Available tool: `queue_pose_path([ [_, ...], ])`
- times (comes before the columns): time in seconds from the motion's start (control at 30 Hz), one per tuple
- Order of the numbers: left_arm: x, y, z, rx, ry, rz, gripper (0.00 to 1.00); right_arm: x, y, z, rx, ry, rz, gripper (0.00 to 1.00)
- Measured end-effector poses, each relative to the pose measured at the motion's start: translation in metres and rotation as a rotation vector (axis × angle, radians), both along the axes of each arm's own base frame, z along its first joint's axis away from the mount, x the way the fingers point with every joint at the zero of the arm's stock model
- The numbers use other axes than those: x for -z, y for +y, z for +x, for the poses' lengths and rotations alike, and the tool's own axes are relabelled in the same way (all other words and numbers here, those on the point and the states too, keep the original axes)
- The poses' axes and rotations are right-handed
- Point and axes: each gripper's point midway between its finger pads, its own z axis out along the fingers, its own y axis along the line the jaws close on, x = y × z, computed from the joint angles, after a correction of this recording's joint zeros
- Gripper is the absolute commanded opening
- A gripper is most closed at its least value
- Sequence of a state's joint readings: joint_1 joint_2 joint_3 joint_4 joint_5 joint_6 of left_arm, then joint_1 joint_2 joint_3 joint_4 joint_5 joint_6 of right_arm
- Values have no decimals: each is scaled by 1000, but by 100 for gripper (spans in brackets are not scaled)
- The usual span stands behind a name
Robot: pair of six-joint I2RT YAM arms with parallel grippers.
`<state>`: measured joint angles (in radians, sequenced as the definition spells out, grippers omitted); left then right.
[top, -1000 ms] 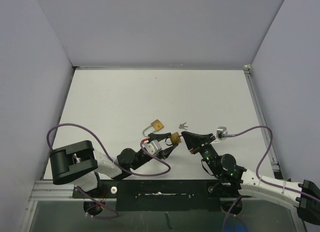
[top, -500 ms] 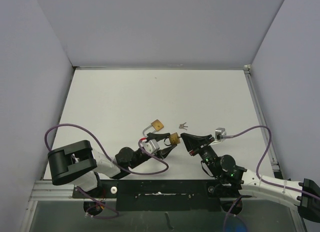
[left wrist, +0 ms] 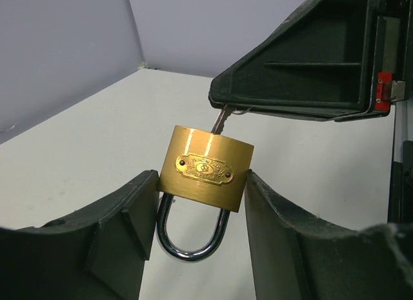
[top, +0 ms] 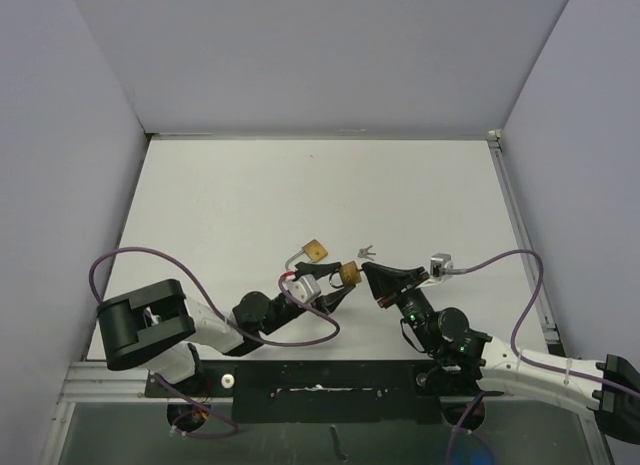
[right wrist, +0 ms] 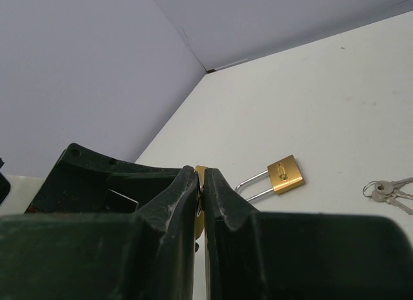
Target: Unlock with the key
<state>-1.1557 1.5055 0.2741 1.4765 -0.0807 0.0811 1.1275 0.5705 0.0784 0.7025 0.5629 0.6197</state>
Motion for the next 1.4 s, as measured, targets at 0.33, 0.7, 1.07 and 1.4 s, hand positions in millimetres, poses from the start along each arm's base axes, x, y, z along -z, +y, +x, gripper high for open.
queue_pose_path([
  [0.33,-12,-9,13,-54,5,-33,0,-14,-6,11,76,3,28,0],
  [0.7,-19,-12,15,-58,-8,-45,0,-24,-2,14,81,9,-5,0],
  [1.07,-25,-9,13,-55,-4,-29,0,-31,4,14,62,-25,-116,0],
  [1.4,-22,-6,7,-32,13,33,0,-27,7,8,21,-30,-173,0],
])
